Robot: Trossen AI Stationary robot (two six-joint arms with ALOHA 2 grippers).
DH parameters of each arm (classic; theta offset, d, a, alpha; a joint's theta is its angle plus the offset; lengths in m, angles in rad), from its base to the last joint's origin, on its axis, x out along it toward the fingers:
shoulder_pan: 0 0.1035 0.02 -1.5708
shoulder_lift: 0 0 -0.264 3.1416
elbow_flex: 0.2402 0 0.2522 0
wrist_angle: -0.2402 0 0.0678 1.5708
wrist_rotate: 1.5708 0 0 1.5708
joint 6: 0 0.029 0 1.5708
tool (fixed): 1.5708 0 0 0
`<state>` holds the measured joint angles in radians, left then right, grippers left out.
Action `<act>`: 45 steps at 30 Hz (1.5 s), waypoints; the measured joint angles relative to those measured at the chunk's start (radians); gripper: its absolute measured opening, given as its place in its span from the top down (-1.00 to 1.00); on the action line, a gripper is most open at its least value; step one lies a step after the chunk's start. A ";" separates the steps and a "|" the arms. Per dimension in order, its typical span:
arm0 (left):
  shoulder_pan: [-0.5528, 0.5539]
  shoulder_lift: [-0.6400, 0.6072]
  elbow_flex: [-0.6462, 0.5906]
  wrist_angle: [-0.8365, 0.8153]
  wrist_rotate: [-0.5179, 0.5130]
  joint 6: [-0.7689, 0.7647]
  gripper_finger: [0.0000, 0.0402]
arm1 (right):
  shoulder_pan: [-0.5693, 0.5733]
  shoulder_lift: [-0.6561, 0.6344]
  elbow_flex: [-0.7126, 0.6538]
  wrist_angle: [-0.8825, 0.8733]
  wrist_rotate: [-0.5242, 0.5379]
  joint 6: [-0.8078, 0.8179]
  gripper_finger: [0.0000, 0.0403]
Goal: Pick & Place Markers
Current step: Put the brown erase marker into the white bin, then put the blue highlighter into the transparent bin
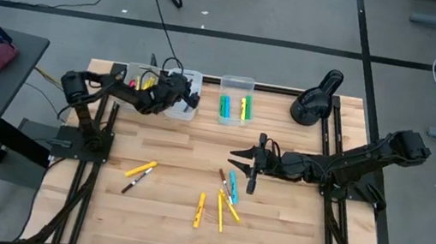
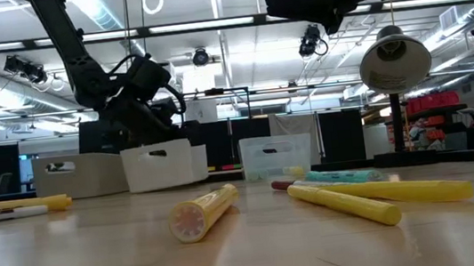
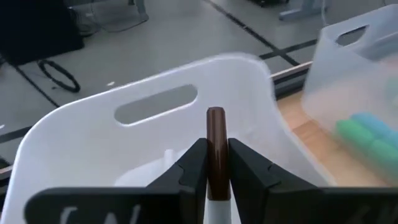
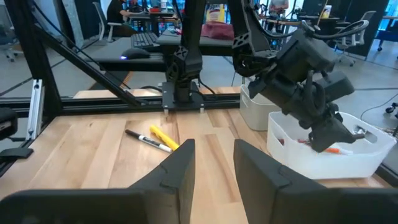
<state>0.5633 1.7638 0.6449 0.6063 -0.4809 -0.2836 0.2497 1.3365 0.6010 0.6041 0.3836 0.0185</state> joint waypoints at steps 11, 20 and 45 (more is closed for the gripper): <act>0.008 0.000 0.000 -0.010 0.026 -0.016 0.47 | 0.000 0.000 0.000 0.000 0.000 0.020 0.45; 0.005 -0.084 -0.005 -0.015 0.058 -0.032 0.10 | 0.000 0.000 0.000 -0.021 0.000 0.023 0.45; -0.569 -0.385 -0.004 -0.221 0.012 0.009 0.23 | 0.079 0.094 0.000 -0.409 -0.035 0.414 -0.23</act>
<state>-0.0061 1.3783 0.6406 0.3857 -0.4690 -0.2744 0.3287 1.4307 0.6014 0.1951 0.3482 0.4329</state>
